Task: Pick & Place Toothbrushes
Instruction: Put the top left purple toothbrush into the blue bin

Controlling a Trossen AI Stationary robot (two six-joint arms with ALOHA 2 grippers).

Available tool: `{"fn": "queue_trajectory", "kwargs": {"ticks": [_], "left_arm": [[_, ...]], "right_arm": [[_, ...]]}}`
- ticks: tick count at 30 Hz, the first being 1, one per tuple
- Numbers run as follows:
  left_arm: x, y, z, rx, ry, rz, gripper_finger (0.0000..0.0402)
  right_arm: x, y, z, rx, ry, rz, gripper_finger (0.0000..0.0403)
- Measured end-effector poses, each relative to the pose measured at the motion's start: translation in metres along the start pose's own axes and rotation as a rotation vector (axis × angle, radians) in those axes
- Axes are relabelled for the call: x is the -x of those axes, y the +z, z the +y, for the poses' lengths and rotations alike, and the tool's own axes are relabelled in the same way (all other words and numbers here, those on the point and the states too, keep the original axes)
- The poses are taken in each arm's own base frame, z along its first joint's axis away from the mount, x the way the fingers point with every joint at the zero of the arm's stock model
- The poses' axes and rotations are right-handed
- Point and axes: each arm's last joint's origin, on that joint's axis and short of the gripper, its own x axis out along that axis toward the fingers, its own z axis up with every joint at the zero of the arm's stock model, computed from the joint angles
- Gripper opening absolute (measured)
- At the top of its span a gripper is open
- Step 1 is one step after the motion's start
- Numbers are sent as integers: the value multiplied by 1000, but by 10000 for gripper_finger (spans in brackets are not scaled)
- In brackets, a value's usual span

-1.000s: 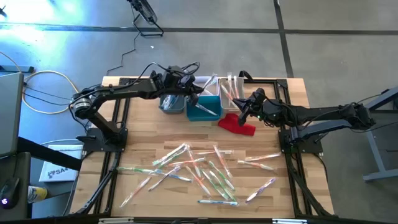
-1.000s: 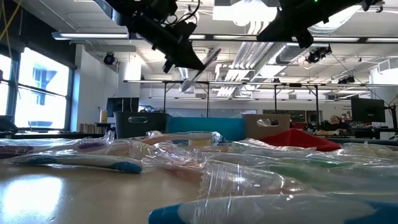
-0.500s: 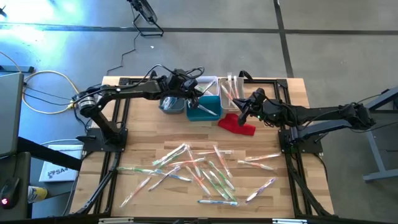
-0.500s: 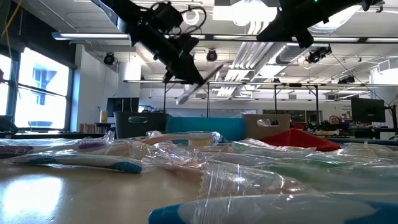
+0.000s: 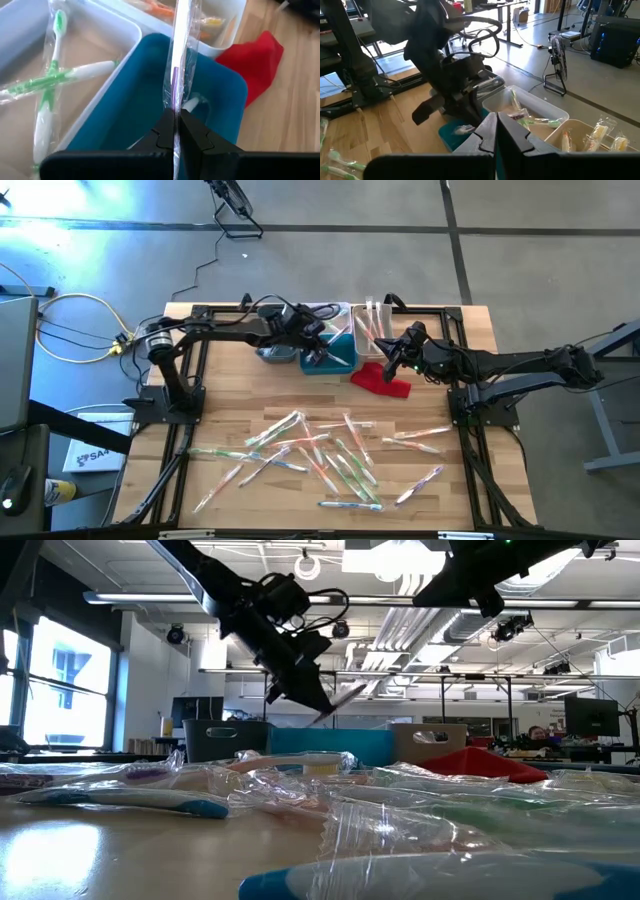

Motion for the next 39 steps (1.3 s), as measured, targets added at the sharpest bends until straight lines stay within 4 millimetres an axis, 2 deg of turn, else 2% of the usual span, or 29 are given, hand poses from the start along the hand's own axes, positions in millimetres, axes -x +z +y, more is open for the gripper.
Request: {"fn": "queue_trajectory", "kwargs": {"ticks": [18, 22, 33, 39], "left_arm": [[-2, -12, 2, 4, 10, 116, 10], [-2, -12, 2, 10, 17, 112, 37], [-2, -11, 2, 28, 28, 108, 141], [-2, -11, 2, 32, 28, 107, 154]], "right_arm": [[0, 0, 0, 0, -2, -1, 5], [0, 0, 0, 0, -2, -1, 5], [0, 0, 0, 0, -2, -1, 5], [0, 0, 0, 0, -2, -1, 5]]}}
